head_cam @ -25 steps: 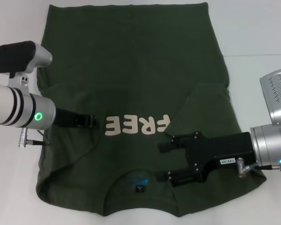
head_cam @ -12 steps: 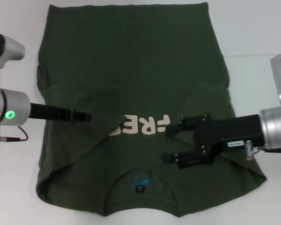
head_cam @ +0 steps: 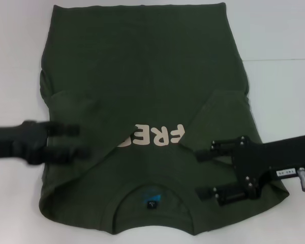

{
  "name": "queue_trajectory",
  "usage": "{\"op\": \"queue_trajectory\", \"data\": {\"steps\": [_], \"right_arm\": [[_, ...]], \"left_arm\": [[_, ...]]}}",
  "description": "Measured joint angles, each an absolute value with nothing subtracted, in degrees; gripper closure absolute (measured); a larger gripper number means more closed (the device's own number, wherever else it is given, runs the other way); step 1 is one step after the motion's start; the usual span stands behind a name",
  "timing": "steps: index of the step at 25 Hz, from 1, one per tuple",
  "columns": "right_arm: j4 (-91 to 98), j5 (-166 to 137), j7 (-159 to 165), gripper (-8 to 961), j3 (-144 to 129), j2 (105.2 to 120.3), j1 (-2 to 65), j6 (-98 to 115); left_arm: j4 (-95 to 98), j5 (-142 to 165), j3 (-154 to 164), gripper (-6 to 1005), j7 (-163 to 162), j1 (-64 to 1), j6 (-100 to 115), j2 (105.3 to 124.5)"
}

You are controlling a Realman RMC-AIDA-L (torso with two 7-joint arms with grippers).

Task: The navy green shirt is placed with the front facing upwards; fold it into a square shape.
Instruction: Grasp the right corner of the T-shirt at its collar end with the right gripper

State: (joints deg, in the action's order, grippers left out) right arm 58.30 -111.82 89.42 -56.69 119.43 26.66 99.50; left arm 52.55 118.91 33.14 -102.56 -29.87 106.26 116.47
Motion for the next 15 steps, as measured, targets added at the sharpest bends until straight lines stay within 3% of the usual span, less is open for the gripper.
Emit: {"op": "queue_trajectory", "data": {"steps": [3,10,15], "right_arm": [[59.67,-113.65,91.02,109,-56.19,119.43,26.08,100.72],[66.62,-117.29,103.04,117,-48.45,119.31,25.06,100.89],[73.68,-122.76,118.12,118,-43.69,117.5,26.08,101.34]], "left_arm": [[47.94,118.53,33.05,47,-98.47,-29.31,114.55,113.9],[48.37,119.15,37.91,48,-95.76,-27.98,116.37,115.39],[48.07,119.48,38.47,49,-95.86,-29.72,115.55,115.67]]}}
